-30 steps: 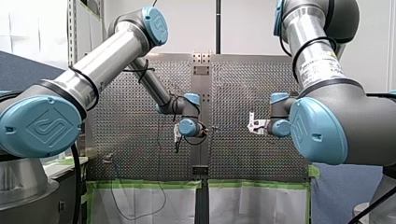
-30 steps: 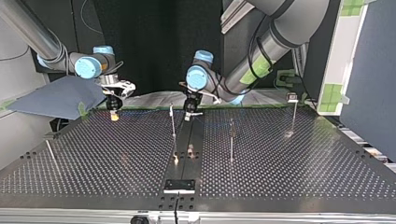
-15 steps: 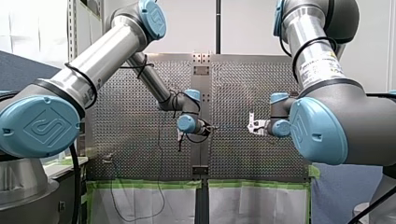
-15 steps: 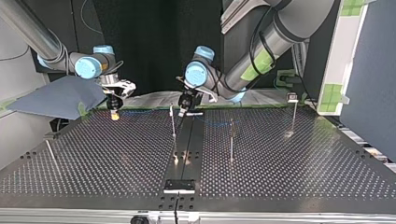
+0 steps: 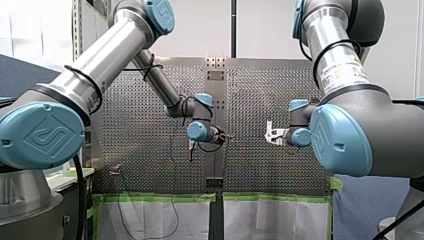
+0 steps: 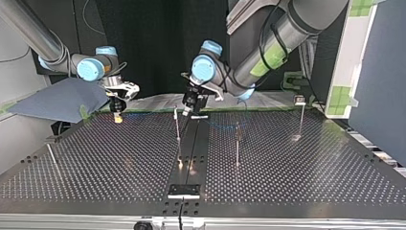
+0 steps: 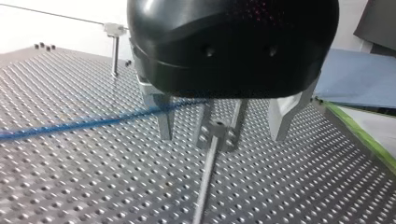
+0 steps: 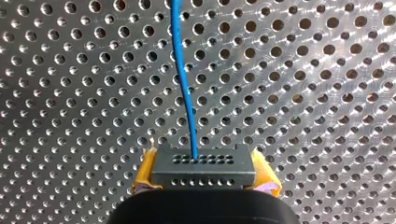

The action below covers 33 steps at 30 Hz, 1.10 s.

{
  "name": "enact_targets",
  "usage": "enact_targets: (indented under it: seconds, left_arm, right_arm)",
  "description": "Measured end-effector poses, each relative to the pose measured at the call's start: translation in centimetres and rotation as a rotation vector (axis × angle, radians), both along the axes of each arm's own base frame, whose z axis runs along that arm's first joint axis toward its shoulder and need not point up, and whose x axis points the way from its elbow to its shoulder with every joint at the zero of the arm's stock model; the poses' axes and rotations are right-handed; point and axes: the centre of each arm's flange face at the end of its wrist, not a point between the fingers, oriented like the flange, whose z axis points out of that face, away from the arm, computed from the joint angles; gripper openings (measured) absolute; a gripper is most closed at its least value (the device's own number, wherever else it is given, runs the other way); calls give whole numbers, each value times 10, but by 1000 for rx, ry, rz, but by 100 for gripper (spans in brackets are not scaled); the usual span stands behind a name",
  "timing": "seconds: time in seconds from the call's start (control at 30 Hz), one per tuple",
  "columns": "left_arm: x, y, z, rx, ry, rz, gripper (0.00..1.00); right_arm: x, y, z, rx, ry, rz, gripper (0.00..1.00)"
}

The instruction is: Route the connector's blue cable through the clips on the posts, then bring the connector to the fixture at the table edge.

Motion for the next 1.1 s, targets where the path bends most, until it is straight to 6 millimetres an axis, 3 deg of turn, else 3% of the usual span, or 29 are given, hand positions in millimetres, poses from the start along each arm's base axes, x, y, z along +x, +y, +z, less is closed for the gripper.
enact_targets:
  seconds: [0.2, 0.5, 1.1]
  left_arm:
    - [-10, -2, 11, -2, 0, -23, 100]
    - [-26, -10, 8, 24, 27, -59, 100]
    - [-34, -18, 7, 28, 28, -68, 100]
  right_arm:
    - [0, 0, 0, 3, 1, 0, 0]
    - [0, 1, -1, 9, 2, 1, 0]
    - [0, 1, -2, 11, 2, 2, 0]
